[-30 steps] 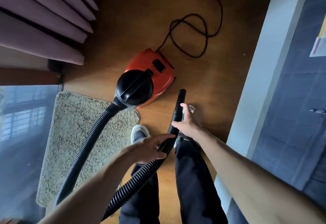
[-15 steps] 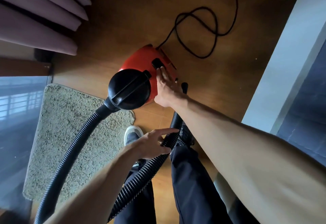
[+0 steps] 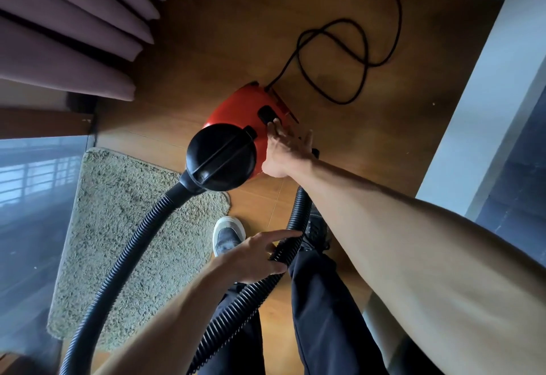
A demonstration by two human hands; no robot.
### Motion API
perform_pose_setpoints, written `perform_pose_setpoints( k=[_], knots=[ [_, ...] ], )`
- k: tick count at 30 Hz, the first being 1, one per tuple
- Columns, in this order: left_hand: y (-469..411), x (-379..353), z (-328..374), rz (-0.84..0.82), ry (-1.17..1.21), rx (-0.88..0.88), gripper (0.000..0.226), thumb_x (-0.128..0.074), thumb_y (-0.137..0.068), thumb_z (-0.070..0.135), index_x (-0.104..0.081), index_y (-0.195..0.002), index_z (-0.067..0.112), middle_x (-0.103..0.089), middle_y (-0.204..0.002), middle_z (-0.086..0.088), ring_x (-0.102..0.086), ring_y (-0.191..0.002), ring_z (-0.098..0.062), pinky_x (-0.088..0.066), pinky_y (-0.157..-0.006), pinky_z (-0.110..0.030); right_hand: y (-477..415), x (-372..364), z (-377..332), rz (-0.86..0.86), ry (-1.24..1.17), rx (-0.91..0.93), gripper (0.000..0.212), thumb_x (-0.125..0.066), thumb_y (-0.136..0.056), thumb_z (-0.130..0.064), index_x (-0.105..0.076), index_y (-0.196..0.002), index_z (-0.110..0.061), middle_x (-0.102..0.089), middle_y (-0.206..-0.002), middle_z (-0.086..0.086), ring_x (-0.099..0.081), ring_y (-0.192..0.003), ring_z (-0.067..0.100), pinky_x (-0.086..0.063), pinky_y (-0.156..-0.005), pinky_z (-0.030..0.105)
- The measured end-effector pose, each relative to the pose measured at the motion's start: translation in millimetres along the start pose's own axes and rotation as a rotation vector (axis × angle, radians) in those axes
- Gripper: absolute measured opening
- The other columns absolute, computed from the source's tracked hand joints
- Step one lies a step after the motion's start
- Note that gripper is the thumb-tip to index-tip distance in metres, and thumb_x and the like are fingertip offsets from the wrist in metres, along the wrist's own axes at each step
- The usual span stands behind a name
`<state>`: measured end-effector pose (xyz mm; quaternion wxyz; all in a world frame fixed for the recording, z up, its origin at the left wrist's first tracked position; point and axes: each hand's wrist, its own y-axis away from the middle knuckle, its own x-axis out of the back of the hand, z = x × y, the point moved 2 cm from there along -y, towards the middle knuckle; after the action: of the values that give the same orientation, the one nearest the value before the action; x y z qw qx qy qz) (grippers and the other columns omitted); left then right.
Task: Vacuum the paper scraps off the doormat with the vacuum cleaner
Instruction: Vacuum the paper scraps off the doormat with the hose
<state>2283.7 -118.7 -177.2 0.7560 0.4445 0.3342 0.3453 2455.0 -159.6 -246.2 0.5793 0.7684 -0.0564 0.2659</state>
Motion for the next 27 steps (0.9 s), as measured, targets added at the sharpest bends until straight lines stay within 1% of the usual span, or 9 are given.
perform_pose_setpoints(
  k=[4, 8, 12, 14, 17, 21, 23, 25, 27],
  knots=[
    [7.4, 0.0, 4.6, 0.013, -0.01, -0.004, 0.071, -0.067, -0.094, 0.014, -0.038, -0.141, 0.058, -0.055, -0.119, 0.01, -0.064, -0.109, -0.02, -0.057, -0.091, -0.033, 1.8, -3.5, 5.8, -0.037, -0.119, 0.036, 0.091, -0.052, -0.09, -0.027, 0.01, -0.156, -0.017, 0.02, -0.164, -0.002, 0.008, -0.152, 0.029, 0.0, -0.118, 0.062],
    [6.5, -1.4, 3.8, 0.033, -0.001, -0.012, 0.073, -0.067, -0.093, 0.013, -0.037, -0.142, 0.059, -0.053, -0.133, 0.003, -0.059, -0.118, -0.019, -0.056, -0.093, -0.034, 15.6, -24.5, 31.9, 0.161, -0.366, 0.033, 0.09, -0.057, -0.088, -0.025, 0.0, -0.157, -0.024, 0.0, -0.166, 0.0, -0.008, -0.15, 0.031, -0.018, -0.118, 0.057],
    [3.2, -3.7, 4.6, 0.054, -0.005, -0.021, 0.073, -0.067, -0.093, 0.013, -0.036, -0.14, 0.059, -0.053, -0.128, 0.003, -0.059, -0.117, -0.02, -0.054, -0.093, -0.033, 43.8, -66.0, 66.1, 0.064, -0.526, -0.125, 0.082, -0.055, -0.091, -0.027, -0.007, -0.157, -0.029, -0.001, -0.166, 0.001, -0.014, -0.147, 0.035, -0.025, -0.116, 0.048],
    [0.4, -4.5, 4.9, 0.06, -0.011, -0.023, 0.072, -0.067, -0.093, 0.013, -0.036, -0.14, 0.058, -0.052, -0.126, 0.004, -0.059, -0.117, -0.019, -0.055, -0.091, -0.031, 53.0, -88.4, 79.5, 0.023, -0.608, -0.172, 0.077, -0.055, -0.09, -0.032, -0.015, -0.156, -0.029, -0.014, -0.163, 0.007, -0.027, -0.143, 0.033, -0.029, -0.116, 0.045],
    [-3.3, -6.6, 6.4, 0.078, -0.037, -0.015, 0.071, -0.068, -0.093, 0.016, -0.036, -0.14, 0.059, -0.055, -0.126, 0.004, -0.064, -0.101, -0.015, -0.058, -0.084, -0.031, 64.6, -104.1, 88.2, -0.011, -0.9, -0.2, 0.075, -0.061, -0.086, -0.039, -0.027, -0.153, -0.031, -0.047, -0.125, -0.008, -0.048, -0.113, 0.01, -0.038, -0.109, 0.036],
    [-12.7, -12.6, 4.9, 0.091, -0.041, -0.008, 0.073, -0.068, -0.093, 0.015, -0.037, -0.14, 0.061, -0.055, -0.13, 0.007, -0.063, -0.116, -0.021, -0.056, -0.094, -0.037, 76.1, -113.5, 97.5, -0.028, -1.052, -0.145, 0.067, -0.067, -0.085, -0.037, -0.037, -0.145, -0.041, -0.037, -0.138, -0.006, -0.043, -0.131, 0.016, -0.045, -0.107, 0.045],
    [-18.2, -16.3, 4.3, 0.072, -0.028, -0.023, 0.075, -0.068, -0.092, 0.012, -0.038, -0.135, 0.066, -0.059, -0.133, 0.006, -0.065, -0.111, -0.018, -0.058, -0.092, -0.04, 80.4, -117.6, 104.4, -0.035, -1.091, -0.139, 0.067, -0.068, -0.08, -0.038, -0.041, -0.14, -0.047, -0.036, -0.134, -0.009, -0.045, -0.129, 0.017, -0.047, -0.105, 0.045],
    [-21.3, -19.9, 6.0, 0.048, -0.045, -0.037, 0.074, -0.066, -0.093, 0.009, -0.039, -0.138, 0.061, -0.058, -0.127, 0.008, -0.06, -0.102, -0.007, -0.057, -0.087, -0.028, 82.7, -119.5, 111.3, -0.038, -1.13, -0.14, 0.065, -0.07, -0.081, -0.031, -0.043, -0.138, -0.048, -0.038, -0.132, -0.007, -0.049, -0.122, 0.016, -0.049, -0.103, 0.044],
    [-23.4, -23.3, 8.5, 0.042, -0.108, -0.048, 0.071, -0.065, -0.094, 0.009, -0.038, -0.144, 0.052, -0.051, -0.129, 0.012, -0.051, -0.111, -0.002, -0.047, -0.089, -0.019, 81.7, -123.4, 118.7, -0.04, -1.167, -0.145, 0.068, -0.071, -0.084, -0.022, -0.042, -0.14, -0.044, -0.038, -0.137, -0.005, -0.054, -0.115, 0.015, -0.052, -0.099, 0.043]
  ],
)
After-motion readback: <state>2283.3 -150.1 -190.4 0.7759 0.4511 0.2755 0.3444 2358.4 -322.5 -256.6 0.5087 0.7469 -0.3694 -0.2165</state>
